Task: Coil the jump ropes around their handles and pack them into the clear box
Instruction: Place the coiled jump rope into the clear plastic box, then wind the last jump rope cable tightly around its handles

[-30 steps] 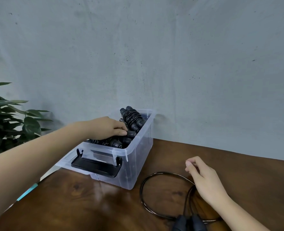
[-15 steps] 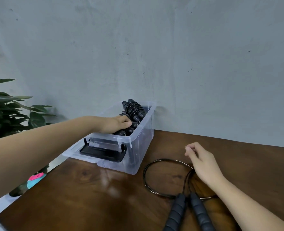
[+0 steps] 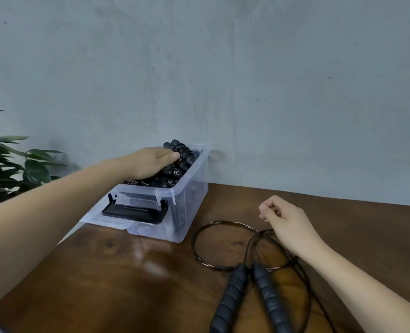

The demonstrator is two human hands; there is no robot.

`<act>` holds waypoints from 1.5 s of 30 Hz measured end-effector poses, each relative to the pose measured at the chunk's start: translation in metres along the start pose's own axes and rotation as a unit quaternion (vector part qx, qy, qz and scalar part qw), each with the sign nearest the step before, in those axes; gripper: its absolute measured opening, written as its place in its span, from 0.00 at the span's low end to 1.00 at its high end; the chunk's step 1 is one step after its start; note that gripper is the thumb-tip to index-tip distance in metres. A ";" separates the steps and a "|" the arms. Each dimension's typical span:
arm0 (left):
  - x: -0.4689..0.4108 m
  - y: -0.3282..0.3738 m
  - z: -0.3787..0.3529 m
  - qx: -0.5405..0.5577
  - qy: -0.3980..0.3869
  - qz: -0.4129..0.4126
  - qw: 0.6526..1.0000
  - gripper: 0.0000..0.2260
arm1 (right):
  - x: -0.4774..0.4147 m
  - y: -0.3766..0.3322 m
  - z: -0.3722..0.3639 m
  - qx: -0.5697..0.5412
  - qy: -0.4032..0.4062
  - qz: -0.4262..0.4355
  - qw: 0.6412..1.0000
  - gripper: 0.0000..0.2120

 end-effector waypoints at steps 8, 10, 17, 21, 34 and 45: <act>0.031 0.093 0.000 0.009 0.070 -0.127 0.989 0.19 | 0.065 0.004 0.007 0.141 -0.096 -0.029 0.985 0.05; 0.044 0.117 -0.007 0.042 0.074 -0.151 0.985 0.17 | 0.082 0.003 0.004 0.175 -0.108 -0.034 0.978 0.10; 0.108 0.190 -0.087 0.048 0.009 -0.277 0.960 0.25 | 0.127 -0.009 -0.010 0.253 -0.124 -0.017 0.959 0.26; 0.143 0.195 -0.142 0.029 -0.073 -0.300 0.951 0.29 | 0.133 -0.008 -0.019 0.261 -0.131 -0.010 0.956 0.23; 0.139 0.246 -0.148 0.118 0.096 -0.309 0.939 0.15 | 0.133 0.015 0.034 0.030 -0.019 -0.106 0.994 0.06; 0.125 0.342 -0.159 0.103 0.094 -0.392 0.909 0.23 | 0.174 0.029 0.095 0.031 -0.113 -0.119 0.986 0.28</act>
Point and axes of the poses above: each hand's wrist, its own x-axis away from the middle knuckle, its own z-axis out of the back of the hand, y = z × x, the point moved 8 cm from there along -x, towards the middle knuckle, and after that the axes turned 11 degrees about -x, right-handed, at the moved point
